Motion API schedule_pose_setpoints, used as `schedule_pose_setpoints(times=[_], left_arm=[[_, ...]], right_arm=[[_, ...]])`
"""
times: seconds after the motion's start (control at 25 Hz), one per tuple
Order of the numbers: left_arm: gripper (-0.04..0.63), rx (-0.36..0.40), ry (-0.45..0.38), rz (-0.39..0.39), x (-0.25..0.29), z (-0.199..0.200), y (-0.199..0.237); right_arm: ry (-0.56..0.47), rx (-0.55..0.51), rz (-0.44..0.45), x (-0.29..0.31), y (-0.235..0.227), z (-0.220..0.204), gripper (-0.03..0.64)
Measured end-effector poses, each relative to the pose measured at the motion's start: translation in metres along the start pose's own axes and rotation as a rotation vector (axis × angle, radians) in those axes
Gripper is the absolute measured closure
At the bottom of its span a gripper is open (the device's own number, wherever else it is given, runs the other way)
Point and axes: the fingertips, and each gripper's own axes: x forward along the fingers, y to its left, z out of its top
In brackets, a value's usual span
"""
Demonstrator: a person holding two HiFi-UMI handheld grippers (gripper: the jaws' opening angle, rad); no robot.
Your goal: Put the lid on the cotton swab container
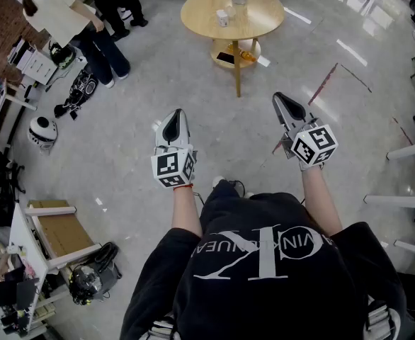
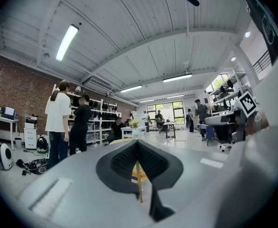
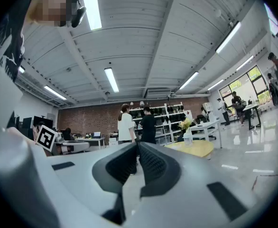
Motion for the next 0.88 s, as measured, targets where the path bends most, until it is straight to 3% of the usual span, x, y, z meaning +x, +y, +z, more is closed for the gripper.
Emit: schedule_pose_setpoints(times=[0.76, 0.84, 0.88], left_arm=[[0.578, -0.075, -0.044, 0.059, -0.002, 0.01, 0.012], [0.556, -0.093, -0.046, 0.043, -0.001, 0.01, 0.005], [0.514, -0.088, -0.04, 0.031, 0.0, 0.009, 0.001]], right_arm=[[-0.023, -0.005, 0.035, -0.002, -0.001, 0.009, 0.588], [-0.022, 0.0, 0.026, -0.004, -0.005, 0.008, 0.588], [-0.025, 0.008, 0.017, -0.005, -0.008, 0.008, 0.587]])
